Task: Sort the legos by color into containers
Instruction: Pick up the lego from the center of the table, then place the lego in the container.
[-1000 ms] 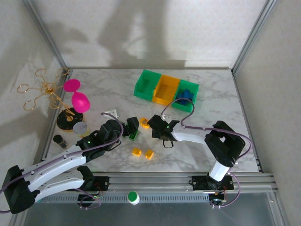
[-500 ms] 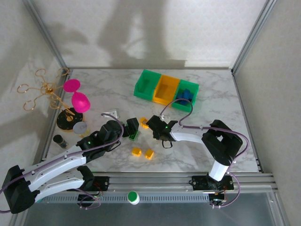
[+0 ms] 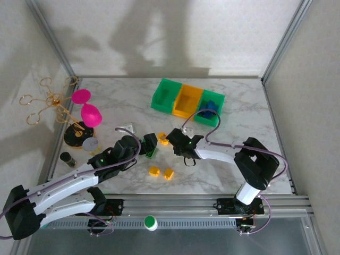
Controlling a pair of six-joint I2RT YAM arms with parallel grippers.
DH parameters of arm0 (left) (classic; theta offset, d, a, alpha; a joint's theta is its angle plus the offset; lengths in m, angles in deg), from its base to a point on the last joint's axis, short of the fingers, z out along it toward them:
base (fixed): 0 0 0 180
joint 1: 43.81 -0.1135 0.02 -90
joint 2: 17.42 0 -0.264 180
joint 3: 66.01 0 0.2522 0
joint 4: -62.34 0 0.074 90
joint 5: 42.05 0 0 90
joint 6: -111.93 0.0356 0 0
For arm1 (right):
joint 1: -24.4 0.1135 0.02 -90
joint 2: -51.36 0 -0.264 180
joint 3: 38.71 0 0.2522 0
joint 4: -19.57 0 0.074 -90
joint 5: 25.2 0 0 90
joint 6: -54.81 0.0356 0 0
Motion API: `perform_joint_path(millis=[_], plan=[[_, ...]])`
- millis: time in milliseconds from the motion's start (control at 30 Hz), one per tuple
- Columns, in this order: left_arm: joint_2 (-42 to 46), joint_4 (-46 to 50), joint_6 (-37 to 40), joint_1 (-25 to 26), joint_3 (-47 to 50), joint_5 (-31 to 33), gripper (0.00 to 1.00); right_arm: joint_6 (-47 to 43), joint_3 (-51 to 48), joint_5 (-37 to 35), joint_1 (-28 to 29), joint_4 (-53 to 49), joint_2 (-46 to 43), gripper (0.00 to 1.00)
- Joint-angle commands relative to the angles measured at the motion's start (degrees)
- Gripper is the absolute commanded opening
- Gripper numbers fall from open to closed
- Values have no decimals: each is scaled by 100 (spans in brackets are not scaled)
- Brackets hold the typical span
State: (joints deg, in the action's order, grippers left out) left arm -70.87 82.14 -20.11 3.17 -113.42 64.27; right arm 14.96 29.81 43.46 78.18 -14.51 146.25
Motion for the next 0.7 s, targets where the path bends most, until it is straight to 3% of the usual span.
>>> perform_joint_path(millis=[0,200,400,667], plan=[[-73,-116,59,-49,-263,-14,100,-188,216,-280,-64,-200,-313,36],[-307,-208,177,-49,-525,-39,100,-695,502,-406,-610,-315,-518,36],[-647,-472,205,-49,-759,-92,100,-1279,805,-251,-1531,-148,-495,36],[-1186,-746,242,-49,-1063,-190,100,-1914,1508,148,-2620,168,216,36]])
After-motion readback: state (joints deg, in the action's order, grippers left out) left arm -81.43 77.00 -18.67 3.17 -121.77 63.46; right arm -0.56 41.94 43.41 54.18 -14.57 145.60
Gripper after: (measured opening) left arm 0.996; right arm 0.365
